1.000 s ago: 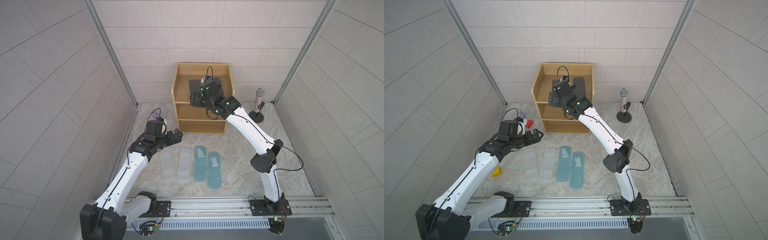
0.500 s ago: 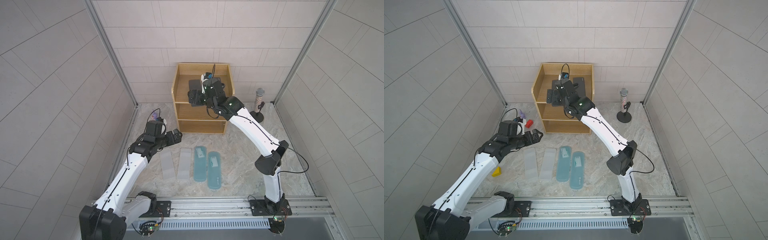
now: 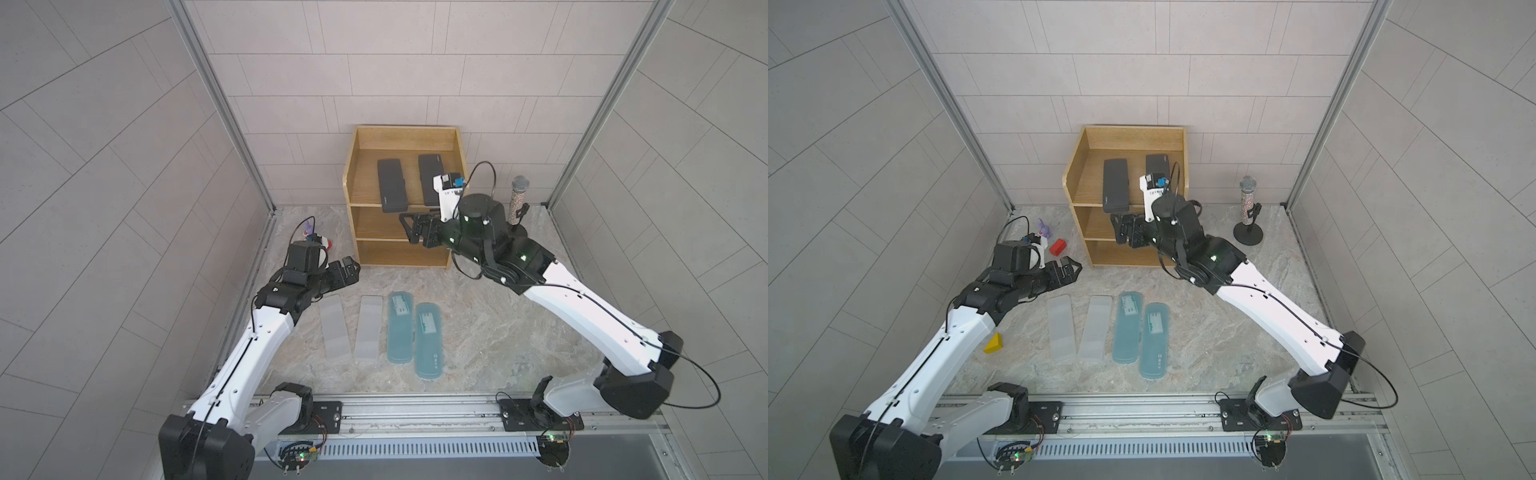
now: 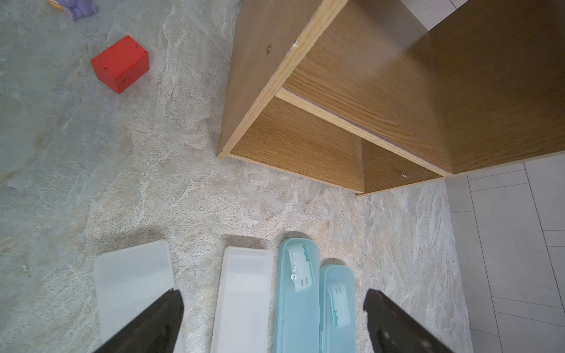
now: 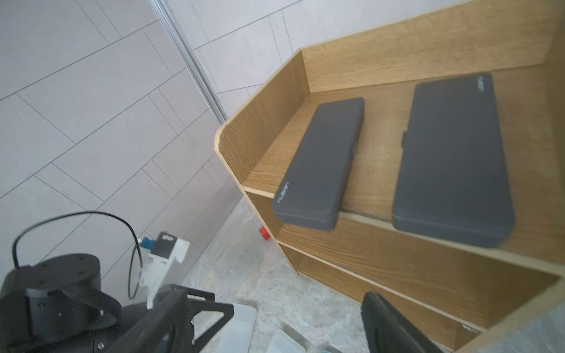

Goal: Place the pencil cases on the shelf according to color
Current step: Place the pencil case on the shelf, then pick up the pencil case from the center of the board.

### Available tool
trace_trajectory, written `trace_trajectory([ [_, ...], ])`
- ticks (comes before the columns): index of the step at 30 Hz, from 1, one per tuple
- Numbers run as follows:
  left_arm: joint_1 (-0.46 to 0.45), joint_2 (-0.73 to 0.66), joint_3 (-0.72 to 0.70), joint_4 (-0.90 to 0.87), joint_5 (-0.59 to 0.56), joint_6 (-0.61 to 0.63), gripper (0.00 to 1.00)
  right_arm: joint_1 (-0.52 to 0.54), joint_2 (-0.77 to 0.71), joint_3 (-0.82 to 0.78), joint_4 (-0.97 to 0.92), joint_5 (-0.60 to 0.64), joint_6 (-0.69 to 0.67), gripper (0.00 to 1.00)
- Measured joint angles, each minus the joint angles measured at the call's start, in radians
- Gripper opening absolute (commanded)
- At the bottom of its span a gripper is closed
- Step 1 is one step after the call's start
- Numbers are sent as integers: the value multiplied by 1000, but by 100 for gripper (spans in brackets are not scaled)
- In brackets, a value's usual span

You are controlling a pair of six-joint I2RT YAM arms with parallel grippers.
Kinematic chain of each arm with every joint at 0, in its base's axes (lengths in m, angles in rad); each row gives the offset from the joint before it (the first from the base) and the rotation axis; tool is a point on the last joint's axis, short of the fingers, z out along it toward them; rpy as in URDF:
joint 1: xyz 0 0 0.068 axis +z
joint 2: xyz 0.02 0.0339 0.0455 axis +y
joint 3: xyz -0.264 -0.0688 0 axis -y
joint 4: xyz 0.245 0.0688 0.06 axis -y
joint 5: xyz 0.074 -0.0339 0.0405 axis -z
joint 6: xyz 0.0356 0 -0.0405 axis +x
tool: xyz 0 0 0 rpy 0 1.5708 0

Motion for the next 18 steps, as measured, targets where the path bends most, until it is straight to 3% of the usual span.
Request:
trace_trajectory([
  [11, 0, 40, 0, -1, -20, 5, 100, 10, -331, -517, 8, 45, 84, 93],
  [18, 0, 67, 0, -11, -58, 23, 100, 16, -440, -774, 4, 53, 151, 94],
])
